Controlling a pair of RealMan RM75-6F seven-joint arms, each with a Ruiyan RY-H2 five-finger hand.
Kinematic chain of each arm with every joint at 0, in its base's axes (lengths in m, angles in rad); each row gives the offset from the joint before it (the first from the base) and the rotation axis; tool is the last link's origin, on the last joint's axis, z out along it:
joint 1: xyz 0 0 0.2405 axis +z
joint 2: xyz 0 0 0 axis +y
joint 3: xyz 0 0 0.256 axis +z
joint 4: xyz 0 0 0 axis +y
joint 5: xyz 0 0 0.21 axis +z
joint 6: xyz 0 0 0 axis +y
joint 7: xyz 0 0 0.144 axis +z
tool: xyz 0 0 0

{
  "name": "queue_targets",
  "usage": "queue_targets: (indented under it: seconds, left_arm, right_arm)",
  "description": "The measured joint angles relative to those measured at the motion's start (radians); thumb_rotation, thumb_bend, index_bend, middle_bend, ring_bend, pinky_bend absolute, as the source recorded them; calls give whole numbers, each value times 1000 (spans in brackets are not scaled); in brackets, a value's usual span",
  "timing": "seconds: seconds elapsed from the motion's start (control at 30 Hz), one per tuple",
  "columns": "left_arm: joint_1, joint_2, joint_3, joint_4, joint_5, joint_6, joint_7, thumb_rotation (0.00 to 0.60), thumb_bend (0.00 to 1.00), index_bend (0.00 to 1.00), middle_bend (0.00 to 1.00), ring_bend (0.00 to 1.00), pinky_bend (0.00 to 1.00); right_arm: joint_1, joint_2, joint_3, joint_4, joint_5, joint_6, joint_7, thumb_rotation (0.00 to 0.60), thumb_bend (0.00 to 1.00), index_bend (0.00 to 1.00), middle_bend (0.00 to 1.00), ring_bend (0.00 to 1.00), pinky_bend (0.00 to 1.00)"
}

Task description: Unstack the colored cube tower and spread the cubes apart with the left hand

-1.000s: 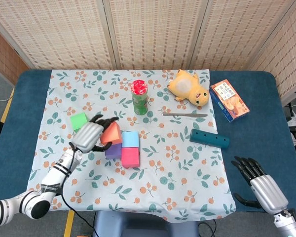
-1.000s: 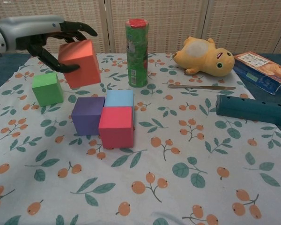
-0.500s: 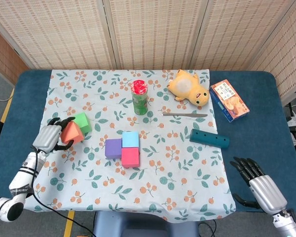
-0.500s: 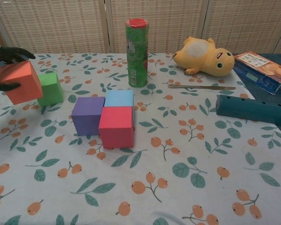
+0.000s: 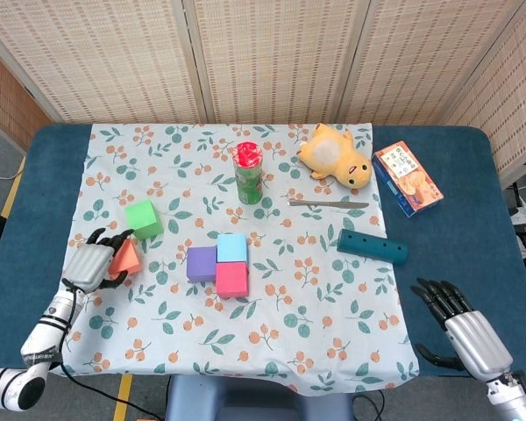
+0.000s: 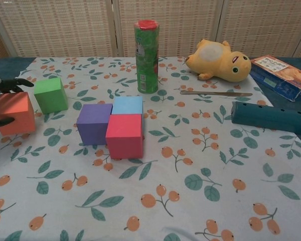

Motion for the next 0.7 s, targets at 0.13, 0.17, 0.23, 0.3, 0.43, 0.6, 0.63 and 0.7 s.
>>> queue_targets:
  seconds: [0.13,0.17,0.23,0.3,0.43,0.6,0.63,0.7]
  left_arm:
    - [10,15,-11,-25,-29,-3,4,600,417,0,19,0,38]
    - [13,26,-12,-42,-33,-7,-3,600,419,0,5,0,31]
    - [17,47,-14,-72,-39,-17,-14,600,425,0,0,0,26]
    - [20,73,-14,-103,-48,-39,-28,600,432,0,0,0,27]
    - [22,94,-17,-136,-49,-72,-67,600,436,0,0,0,17]
    - [31,110,-11,-196,71,-28,-129,600,434,0,0,0,0]
    - [30,114,-8,-215,102,-23,-135,600,431,0,0,0,0]
    - [23,117,-4,-263,167,-18,-133,600,427,0,0,0,0]
  right_arm:
    - [1,-1,-1,-2,0,-5,-4,537,179,0,0,0,0]
    - [1,-1,-1,-3,1,-5,-6,537,179,0,0,0,0]
    - [0,-2,0,-3,2,-4,-7,537,179,0,0,0,0]
    - [0,-2,0,-3,1,-3,-7,537,179,0,0,0,0]
    - [-2,1,-2,-5,-1,1,-6,537,179,0,0,0,0]
    - [-2,-3,0,-4,2,-3,-10,537,180,0,0,0,0]
    - [-1,-4,-1,-4,1,-6,-11,537,180,0,0,0,0]
    - [3,-7,-4,-4,0,-17,-14,536,180,0,0,0,0]
